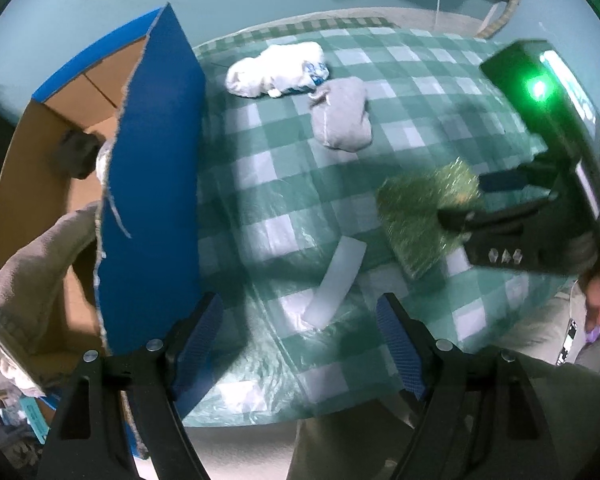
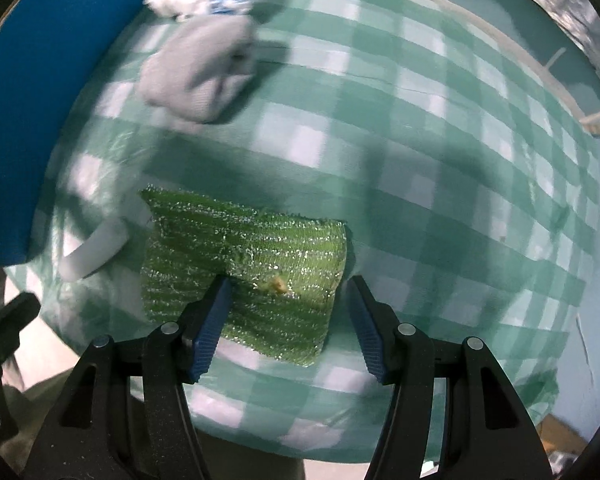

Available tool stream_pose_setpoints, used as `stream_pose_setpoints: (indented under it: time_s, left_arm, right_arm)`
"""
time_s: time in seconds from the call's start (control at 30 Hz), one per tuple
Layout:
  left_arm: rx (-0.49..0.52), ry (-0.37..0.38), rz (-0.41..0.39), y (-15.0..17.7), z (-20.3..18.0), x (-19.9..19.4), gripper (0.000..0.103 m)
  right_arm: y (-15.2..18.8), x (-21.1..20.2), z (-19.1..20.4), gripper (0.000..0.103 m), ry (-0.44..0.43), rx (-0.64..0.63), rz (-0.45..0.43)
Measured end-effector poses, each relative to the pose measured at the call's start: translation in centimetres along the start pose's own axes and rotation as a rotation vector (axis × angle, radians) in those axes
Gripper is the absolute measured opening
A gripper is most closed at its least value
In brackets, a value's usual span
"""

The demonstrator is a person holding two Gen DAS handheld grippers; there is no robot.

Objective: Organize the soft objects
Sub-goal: 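Grasp the green scrubber pad with the right tool while the left tool grasps the white foam tube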

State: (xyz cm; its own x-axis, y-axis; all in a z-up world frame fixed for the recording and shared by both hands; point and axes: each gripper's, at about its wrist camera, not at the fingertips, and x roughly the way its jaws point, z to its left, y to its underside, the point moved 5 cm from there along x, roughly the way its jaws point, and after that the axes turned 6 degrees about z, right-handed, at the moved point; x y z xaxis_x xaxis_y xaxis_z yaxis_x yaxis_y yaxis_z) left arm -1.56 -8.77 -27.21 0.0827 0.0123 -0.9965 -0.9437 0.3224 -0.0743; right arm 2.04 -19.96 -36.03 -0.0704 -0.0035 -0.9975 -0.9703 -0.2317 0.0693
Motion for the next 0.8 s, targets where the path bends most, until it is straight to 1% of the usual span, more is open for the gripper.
stream_pose_setpoints:
  time_s: [0.17,0.2,0.3,0.37,0.43,0.53,0.57,0.67,0.8]
  left_arm:
    - [0.009,0.002,0.014,-0.4,-0.8,0.9,0.080]
    - [0.008,0.011,0.020,-0.5,-0.9,1.1,0.080]
    - [-0.005,0.022,0.043,-1.0,-1.1,2.2,0.080]
    - [-0.007,0.019,0.053,-1.3,-1.1,2.7,0.080]
    - [-0.006,0.018,0.060,-1.5,-1.2,3.3,0.080]
    - [-0.005,0.012,0.078,-1.8,-1.3,4.2,0.080]
    - [-0.006,0.010,0.083,-1.8,-1.3,4.5,0.080]
    - [-0.013,0.008,0.087,-2.0,-1.4,4.9,0.080]
    - [-0.036,0.009,0.086,-2.2,-1.3,5.3,0.080]
  right_arm:
    - [0.0,0.0,-3.4,0.060,0.018,0.072,0.000]
    - [0.1,0.0,-3.9,0.060,0.008,0.086,-0.003]
    - [0.1,-0.7,-4.7,0.061,-0.068,0.090,-0.033]
    - [0.0,-1.2,-5.4,0.063,-0.082,0.061,-0.050]
    - [0.0,-1.6,-5.2,0.064,-0.094,0.021,-0.066]
    - [0.0,-2.0,-4.4,0.064,-0.120,-0.065,-0.060]
    - [0.0,-2.0,-3.3,0.064,-0.115,-0.087,-0.061]
    - [0.2,-1.7,-1.8,0.064,-0.081,-0.167,-0.063]
    - [0.1,-1.0,-0.6,0.064,-0.051,-0.237,-0.054]
